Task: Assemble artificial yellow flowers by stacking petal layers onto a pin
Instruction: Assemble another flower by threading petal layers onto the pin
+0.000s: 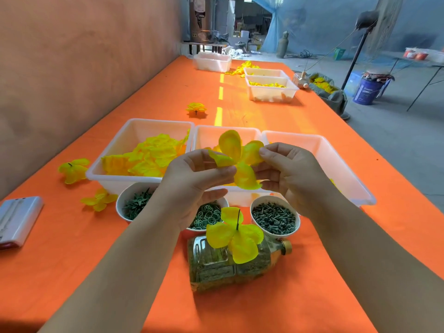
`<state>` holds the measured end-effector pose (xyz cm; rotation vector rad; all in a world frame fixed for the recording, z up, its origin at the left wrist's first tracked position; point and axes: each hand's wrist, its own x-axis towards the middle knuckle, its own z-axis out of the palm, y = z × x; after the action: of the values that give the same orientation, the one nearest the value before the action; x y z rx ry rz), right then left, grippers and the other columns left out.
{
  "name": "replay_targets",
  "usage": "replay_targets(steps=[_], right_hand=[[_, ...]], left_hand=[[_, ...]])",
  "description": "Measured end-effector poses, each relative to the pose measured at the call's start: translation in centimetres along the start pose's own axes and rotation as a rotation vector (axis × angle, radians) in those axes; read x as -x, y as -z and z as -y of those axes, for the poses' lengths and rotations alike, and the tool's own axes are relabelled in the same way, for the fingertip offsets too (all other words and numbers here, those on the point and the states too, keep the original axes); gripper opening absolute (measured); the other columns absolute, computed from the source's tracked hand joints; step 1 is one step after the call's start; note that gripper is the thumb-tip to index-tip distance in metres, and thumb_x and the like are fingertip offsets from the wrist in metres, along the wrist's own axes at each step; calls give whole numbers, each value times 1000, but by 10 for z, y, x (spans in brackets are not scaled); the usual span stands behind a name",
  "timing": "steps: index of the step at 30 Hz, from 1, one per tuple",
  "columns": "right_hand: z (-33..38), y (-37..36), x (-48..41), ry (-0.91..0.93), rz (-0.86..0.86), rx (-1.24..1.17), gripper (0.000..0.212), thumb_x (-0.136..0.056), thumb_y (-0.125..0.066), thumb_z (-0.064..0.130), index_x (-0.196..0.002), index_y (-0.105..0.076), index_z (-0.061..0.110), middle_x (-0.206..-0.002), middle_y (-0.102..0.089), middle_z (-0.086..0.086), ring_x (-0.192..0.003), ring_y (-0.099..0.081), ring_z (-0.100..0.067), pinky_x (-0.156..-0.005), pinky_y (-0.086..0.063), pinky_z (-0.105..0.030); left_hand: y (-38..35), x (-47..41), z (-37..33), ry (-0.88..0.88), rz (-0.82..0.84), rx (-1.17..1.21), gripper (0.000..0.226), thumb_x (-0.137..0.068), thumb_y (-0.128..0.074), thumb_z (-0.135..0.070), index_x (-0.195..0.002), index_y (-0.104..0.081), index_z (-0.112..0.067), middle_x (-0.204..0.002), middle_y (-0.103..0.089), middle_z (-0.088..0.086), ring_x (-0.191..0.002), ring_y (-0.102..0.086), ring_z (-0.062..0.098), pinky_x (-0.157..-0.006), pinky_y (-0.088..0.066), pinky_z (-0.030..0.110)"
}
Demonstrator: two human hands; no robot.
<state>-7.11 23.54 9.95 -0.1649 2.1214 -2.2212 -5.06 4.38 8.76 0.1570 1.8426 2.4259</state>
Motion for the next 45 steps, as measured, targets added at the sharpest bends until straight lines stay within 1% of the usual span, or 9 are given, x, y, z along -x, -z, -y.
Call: replay_targets(steps=[5, 9, 13, 15, 19, 25, 31, 36, 45], right_hand=[[-4, -7, 17, 66, -36, 26, 9, -96, -61, 13, -96, -62, 5, -69, -74, -7, -63, -73, -19, -53, -51, -20], [-4, -8, 24, 57, -30, 37, 3, -89, -65, 6, -88, -62, 7, -68, -73, -8, -64, -73, -21, -53, -50, -24], [-3, -7, 27, -104, 95, 52, 24, -71, -64, 30, -89, -63, 13, -75, -75, -7, -70, -74, -22, -54, -49, -27], [-4, -4, 29, -173, 156, 59, 31, -71, -75, 38, -93, -67, 17, -80, -76, -6, -73, -74, -22, -52, -50, -26], [-12, -1, 35, -182, 167, 99, 10, -81, -78, 18, -86, -70, 17, -80, -75, -4, -72, -74, -17, -52, -50, -22], [-23, -5, 39, -217, 141, 137, 11, -83, -76, 11, -89, -69, 18, -73, -72, 4, -68, -72, -13, -56, -49, -25], [-27, -7, 42, -206, 135, 53, 12, -83, -75, 8, -86, -70, 18, -71, -68, 4, -62, -67, -11, -53, -52, -25], [-29, -6, 45, -173, 166, 25, 16, -82, -73, 3, -83, -71, 18, -74, -69, 0, -65, -69, -15, -56, -55, -29], [-34, -9, 44, -224, 130, -40, 18, -85, -69, 2, -81, -73, 19, -76, -71, -5, -65, -70, -18, -56, -54, -28]], left_hand=[[-7, 9, -2, 55, -36, 85, 45, -66, -86, -14, -106, -64, -16, -95, -74, 13, -77, -74, 27, -52, -56, 29], [-9, 10, -2, 21, -76, 32, 42, -69, -79, -8, -108, -65, -12, -99, -67, 19, -79, -71, 33, -59, -61, 36], [-11, 13, 0, -13, -50, -61, 33, -75, -79, -1, -102, -66, -12, -89, -70, 15, -73, -72, 27, -57, -60, 35], [-10, 15, 3, -17, -22, -129, 35, -73, -82, -2, -102, -67, -16, -86, -70, 13, -74, -71, 27, -52, -56, 31], [-11, 21, 11, -5, -8, -198, 35, -66, -75, -14, -100, -68, -23, -93, -70, 21, -74, -68, 24, -55, -56, 33], [-9, 25, 25, 23, -90, -334, 29, -77, -85, -18, -99, -65, -20, -77, -58, 7, -51, -58, 7, -49, -50, 27], [-8, 31, 28, 163, -90, -93, 29, -79, -79, -6, -104, -67, -13, -80, -69, -7, -55, -65, 15, -44, -51, 25], [-7, 34, 29, 157, -82, -89, 41, -64, -86, -11, -102, -71, -18, -102, -72, 4, -70, -70, 26, -49, -55, 32], [-8, 28, 36, 267, -90, 51, 30, -82, -72, -3, -110, -67, -16, -105, -71, 16, -73, -65, 27, -58, -48, 29]])
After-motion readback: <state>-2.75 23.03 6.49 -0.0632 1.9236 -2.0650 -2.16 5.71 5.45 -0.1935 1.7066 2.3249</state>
